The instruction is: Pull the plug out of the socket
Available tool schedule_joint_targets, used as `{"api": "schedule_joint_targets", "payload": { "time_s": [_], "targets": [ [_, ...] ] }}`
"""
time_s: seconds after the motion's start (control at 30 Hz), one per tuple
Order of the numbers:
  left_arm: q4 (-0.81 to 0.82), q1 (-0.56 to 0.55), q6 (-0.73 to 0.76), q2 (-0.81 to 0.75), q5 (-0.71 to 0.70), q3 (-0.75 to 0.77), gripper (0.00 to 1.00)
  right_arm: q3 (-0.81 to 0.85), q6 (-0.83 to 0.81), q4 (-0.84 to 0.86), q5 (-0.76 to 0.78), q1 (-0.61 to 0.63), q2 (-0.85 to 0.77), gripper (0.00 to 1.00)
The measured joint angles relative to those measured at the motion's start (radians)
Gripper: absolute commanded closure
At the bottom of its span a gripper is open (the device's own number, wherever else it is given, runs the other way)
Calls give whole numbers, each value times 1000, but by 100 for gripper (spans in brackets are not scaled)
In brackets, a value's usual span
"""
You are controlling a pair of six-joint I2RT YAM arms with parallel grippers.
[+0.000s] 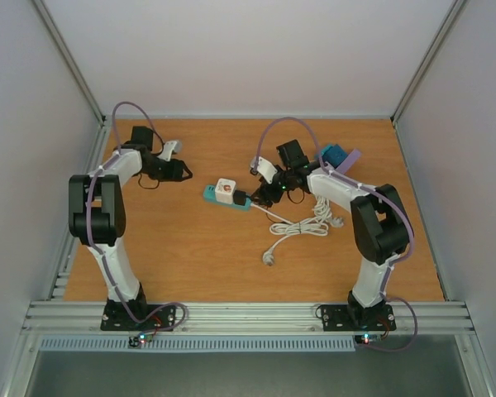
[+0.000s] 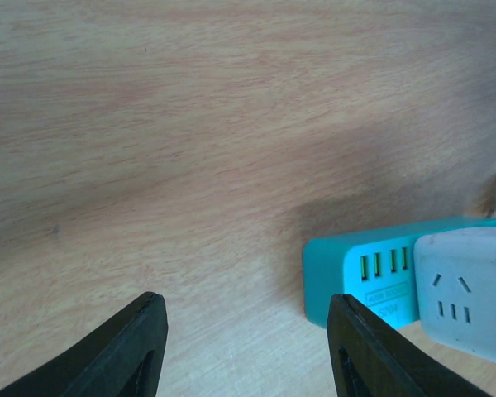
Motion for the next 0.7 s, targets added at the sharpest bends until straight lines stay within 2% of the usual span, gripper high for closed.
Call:
{"api": "schedule_joint_targets", "payload": {
  "time_s": [0.33,0.7],
  "targets": [
    [2,-16,-15,92,8,35,46,14,-24,47,-76,35,109,19],
    [3,-97,-17,156,22,72,48,14,-56,125,-66,61,196,28]
  ]
}}
